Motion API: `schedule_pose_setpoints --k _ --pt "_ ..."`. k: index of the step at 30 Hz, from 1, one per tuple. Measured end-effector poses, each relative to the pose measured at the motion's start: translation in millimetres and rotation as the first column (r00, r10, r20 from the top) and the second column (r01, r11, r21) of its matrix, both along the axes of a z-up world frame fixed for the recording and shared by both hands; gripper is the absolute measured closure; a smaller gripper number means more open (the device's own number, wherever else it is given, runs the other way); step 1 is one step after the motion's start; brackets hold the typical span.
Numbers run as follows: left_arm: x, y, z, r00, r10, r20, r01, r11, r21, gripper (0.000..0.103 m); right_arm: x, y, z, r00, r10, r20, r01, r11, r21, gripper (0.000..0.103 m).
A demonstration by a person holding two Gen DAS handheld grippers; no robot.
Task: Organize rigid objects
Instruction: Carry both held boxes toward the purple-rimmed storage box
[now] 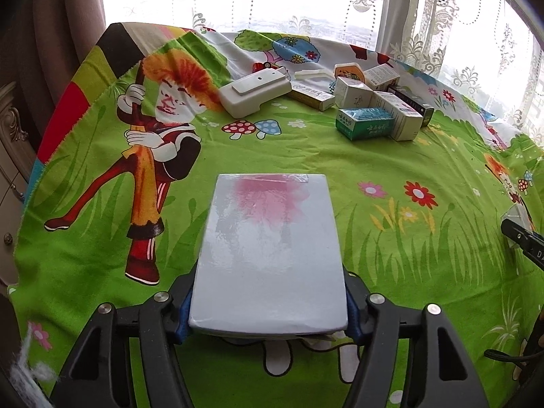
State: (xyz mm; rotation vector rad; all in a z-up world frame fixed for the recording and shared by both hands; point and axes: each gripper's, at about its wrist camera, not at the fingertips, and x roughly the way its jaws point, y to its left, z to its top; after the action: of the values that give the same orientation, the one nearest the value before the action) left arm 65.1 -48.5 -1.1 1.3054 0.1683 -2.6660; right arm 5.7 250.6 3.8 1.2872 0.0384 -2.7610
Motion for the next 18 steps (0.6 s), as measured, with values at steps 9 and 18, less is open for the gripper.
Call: schedule_pose_setpoints --k 9,18 --pt "35.6 -12.2 11.0 1.0 0.008 -0.005 -0.008 0.999 0.036 0.037 62.0 -46.4 26.5 0.986 0.159 -0.055 -0.159 0.987 0.0 0.059" --pt "62.3 -25.3 24.8 0.999 0.032 -0.035 -0.032 0.999 0.011 0.037 95.9 -65.4 28.2 0.973 0.223 -0.059 -0.225 0.974 -0.027 0.059"
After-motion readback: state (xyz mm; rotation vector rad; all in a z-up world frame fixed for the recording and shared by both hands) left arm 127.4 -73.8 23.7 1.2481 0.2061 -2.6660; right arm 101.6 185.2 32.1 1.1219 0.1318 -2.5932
